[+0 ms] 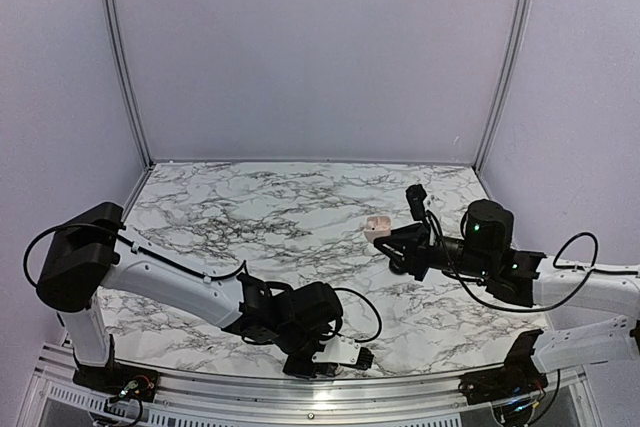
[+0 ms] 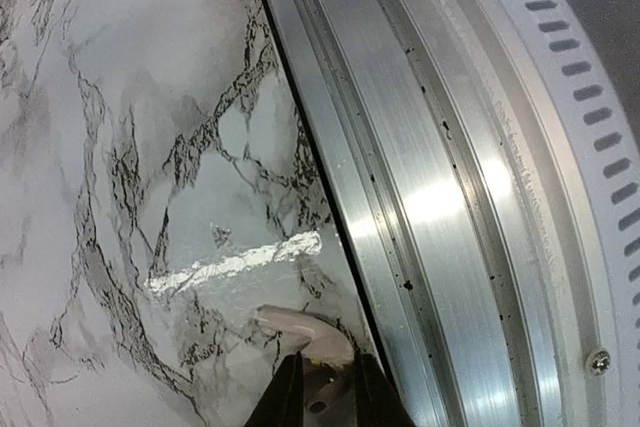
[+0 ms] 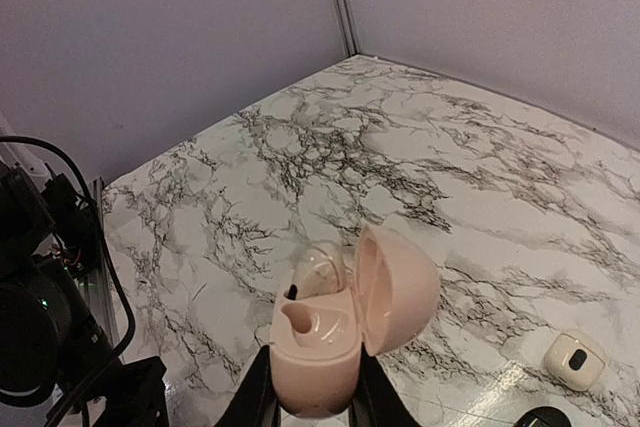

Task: Insert the wireless bluetooth earbuds into the charging case
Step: Pick up the right earbud from the center of the board.

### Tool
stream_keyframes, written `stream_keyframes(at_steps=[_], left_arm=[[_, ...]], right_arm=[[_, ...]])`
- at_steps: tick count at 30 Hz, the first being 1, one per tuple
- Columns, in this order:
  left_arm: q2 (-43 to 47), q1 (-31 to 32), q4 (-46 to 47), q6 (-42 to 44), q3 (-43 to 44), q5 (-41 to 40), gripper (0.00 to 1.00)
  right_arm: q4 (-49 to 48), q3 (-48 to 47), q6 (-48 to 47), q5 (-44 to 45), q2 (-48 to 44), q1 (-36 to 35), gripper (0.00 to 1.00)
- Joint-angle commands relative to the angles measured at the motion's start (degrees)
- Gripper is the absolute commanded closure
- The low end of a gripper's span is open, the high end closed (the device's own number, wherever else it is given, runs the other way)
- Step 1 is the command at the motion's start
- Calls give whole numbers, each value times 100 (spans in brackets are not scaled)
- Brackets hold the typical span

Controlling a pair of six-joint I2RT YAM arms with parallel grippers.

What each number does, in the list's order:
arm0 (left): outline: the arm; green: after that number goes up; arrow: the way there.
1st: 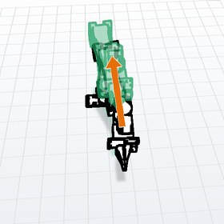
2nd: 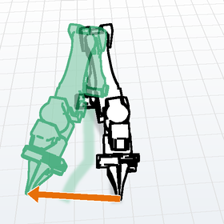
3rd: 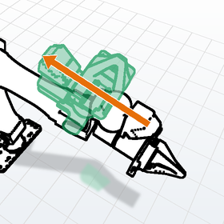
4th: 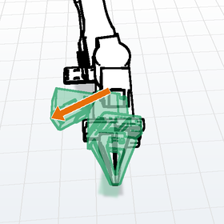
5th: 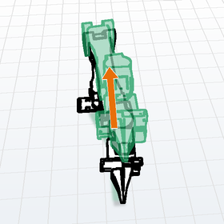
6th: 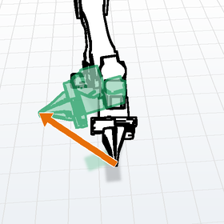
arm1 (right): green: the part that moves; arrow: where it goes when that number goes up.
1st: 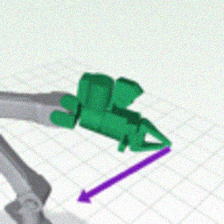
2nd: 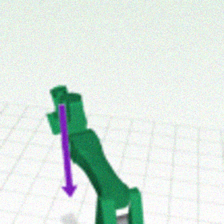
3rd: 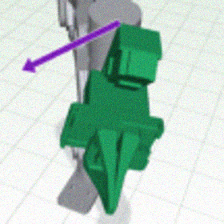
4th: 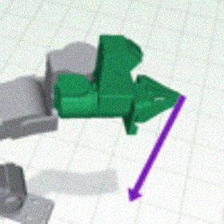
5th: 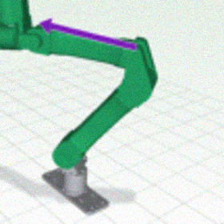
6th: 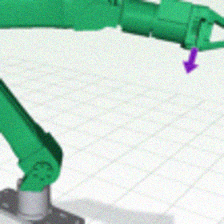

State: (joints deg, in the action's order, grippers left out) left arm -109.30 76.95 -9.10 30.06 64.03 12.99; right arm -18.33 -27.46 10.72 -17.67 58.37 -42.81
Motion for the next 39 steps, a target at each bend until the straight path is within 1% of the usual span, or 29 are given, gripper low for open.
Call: stream_keyframes(at_steps=[1, 5, 10, 12, 15, 18, 21, 24, 26, 28, 34, 36, 39], left_arm=[[35, -42, -250, 13, 54, -113, 84], [295, -201, -153, -266, -66, 16, 93], [706, -360, 89, -595, -364, 62, 100], [906, -432, 217, -773, -502, 111, 100], [1318, -606, 516, -1192, -746, 292, 100], [1916, -794, 1095, -1902, -985, 501, 100], [2618, -1061, 1984, -3071, -1210, 771, 100], [3024, -1144, 2352, -4167, -1196, 692, 100], [3146, -1147, 2410, -4633, -1070, 649, 100], [3175, -1147, 2432, -5015, -903, 639, 100], [3053, -1156, 2685, -5815, -581, 614, 100], [3041, -1183, 2762, -6120, -506, 450, 100], [3026, -1238, 3247, -6798, -526, 286, 100]], right_arm=[[-71, -37, -33, -43, -40, 53, 100], [-90, -65, -84, -2, 4, 53, 100], [-266, -66, -77, 54, 81, 53, 100], [-319, -81, -104, 110, 123, 49, 100], [-532, -44, -174, 420, 157, 53, 100], [-1145, 128, -336, 710, 163, 50, 100], [-2043, 372, -637, 1136, 254, -17, 100], [-2638, 417, -1266, 1684, 448, -271, 100], [-3024, 446, -1765, 2089, 599, -522, 100], [-3359, 462, -2225, 2215, 759, -754, 100], [-3848, 507, -2788, 2268, 918, -1163, 100], [-4025, 573, -3070, 2491, 936, -1363, 100], [-4411, 680, -3510, 3007, 1019, -1701, 100]])
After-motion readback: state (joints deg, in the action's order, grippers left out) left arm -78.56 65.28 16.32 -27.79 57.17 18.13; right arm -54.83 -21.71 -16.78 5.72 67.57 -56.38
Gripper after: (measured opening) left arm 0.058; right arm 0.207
